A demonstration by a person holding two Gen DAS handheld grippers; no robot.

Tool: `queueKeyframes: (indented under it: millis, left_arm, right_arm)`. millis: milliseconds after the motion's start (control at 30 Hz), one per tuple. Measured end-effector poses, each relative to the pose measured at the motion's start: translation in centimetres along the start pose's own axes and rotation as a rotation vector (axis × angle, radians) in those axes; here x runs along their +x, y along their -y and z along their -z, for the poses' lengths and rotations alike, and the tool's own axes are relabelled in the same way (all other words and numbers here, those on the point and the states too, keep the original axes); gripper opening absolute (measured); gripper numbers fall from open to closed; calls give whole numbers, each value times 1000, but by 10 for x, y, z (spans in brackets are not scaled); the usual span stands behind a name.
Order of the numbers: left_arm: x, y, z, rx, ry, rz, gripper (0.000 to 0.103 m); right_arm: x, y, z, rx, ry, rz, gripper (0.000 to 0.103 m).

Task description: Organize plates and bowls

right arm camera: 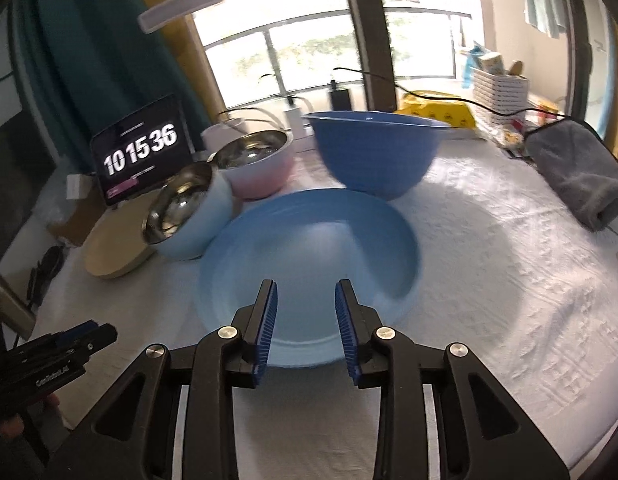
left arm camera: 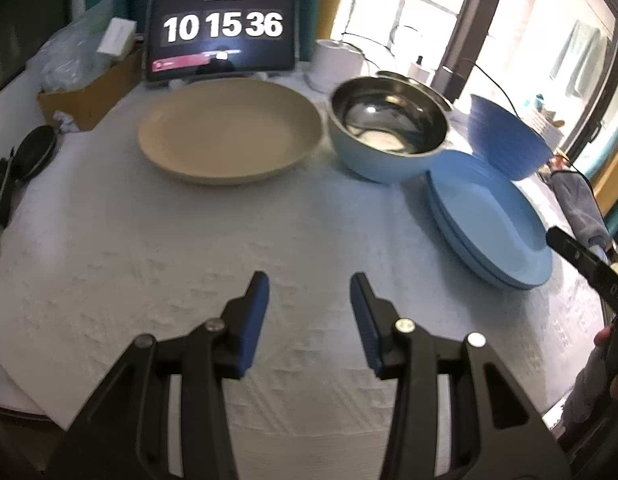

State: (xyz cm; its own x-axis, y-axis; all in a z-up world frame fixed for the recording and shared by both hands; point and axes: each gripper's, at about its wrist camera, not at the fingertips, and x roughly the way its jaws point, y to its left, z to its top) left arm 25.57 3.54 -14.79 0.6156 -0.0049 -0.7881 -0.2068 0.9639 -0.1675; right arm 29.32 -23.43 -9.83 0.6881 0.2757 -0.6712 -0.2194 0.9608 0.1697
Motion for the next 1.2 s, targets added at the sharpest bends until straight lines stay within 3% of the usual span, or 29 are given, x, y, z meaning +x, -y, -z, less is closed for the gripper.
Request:
queueKeyframes:
  millis: [867, 967, 1067, 1200]
  left_arm:
    - [-10, -117, -15, -109, 45, -84, 44]
    - [-9, -127, -21, -118, 55, -88, 44]
    - [-7, -137, -28, -132, 63, -88, 44]
    - [-2, -147, -40, -151, 71, -82, 44]
  right_arm:
    - [51, -140, 9, -232, -88, -88, 33]
    - [58, -154, 10, -247, -98, -94, 34]
    - [64, -166, 10, -257, -105, -96, 44]
    - [73, -180, 10, -261, -116, -105, 45]
